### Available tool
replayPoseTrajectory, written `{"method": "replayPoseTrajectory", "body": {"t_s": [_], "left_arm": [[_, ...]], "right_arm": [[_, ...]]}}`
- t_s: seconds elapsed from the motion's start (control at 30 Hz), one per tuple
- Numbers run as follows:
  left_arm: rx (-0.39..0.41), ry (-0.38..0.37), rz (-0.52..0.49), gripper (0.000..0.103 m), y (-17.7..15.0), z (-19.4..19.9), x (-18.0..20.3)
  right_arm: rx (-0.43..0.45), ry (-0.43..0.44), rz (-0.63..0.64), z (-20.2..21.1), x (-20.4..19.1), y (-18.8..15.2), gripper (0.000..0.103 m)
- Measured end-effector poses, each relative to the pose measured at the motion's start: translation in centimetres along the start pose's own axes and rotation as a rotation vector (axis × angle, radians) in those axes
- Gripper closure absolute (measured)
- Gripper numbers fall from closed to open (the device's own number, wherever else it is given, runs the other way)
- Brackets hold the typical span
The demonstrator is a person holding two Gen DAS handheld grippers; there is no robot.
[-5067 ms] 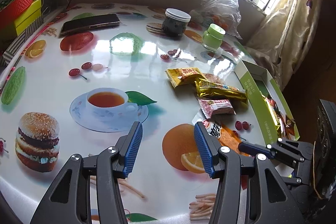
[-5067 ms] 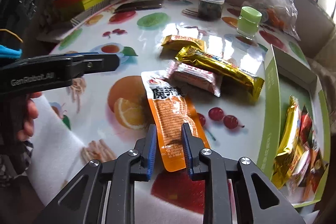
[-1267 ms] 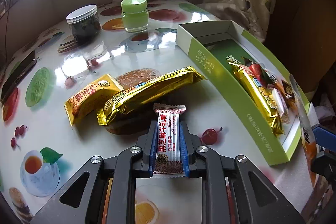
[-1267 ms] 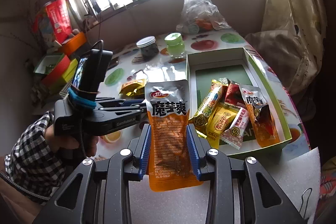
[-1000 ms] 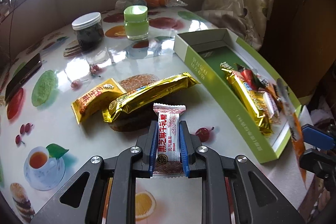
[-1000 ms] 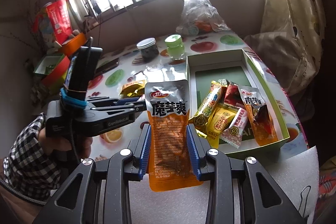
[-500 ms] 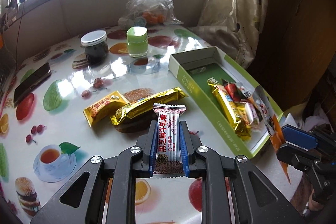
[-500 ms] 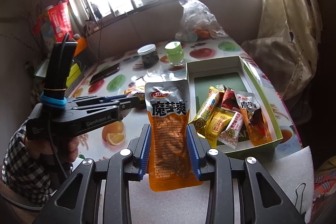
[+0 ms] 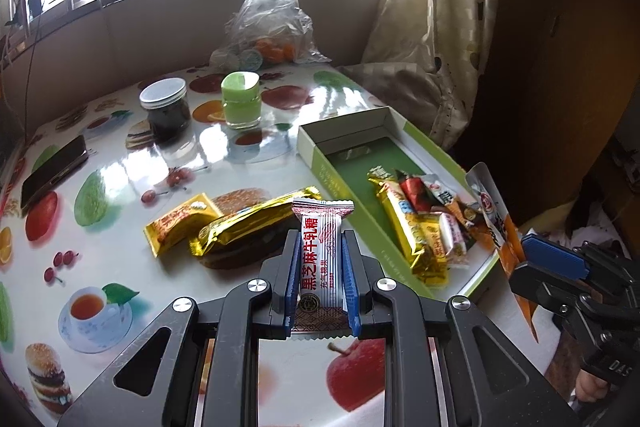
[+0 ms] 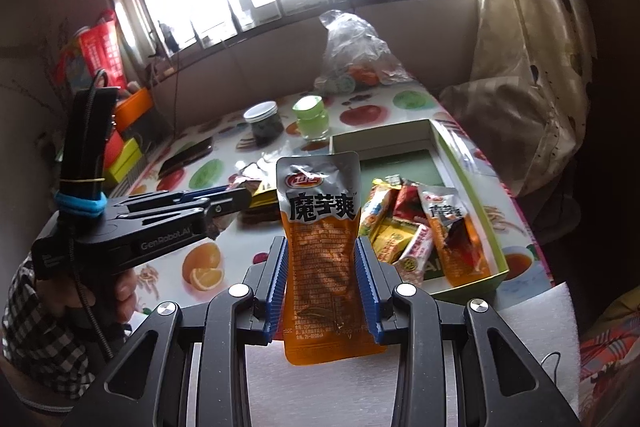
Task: Organize snacks
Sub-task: 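Carry the pink-white packet and orange packet over the green box with both grippers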
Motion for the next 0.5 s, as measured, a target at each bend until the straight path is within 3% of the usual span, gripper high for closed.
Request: {"method": "replayPoseTrajectory", "body": {"t_s": [0.5], "left_arm": [[-0.007, -0.034, -0.034, 0.083, 1.0, -1.6, 3.3]], "right_arm": [[0.03, -0.076, -0.06, 0.6, 4.5, 1.0, 0.071]]}}
Point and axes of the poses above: each gripper's, at about its wrist camera, not at the fingertips, and z roughly against the way its jaws point, x to its right, y to its top, the point moved 9 cm from there along -z, roughly the way its jaws point, and after that the axes turned 12 degrees about x, right-handed, at the moved point
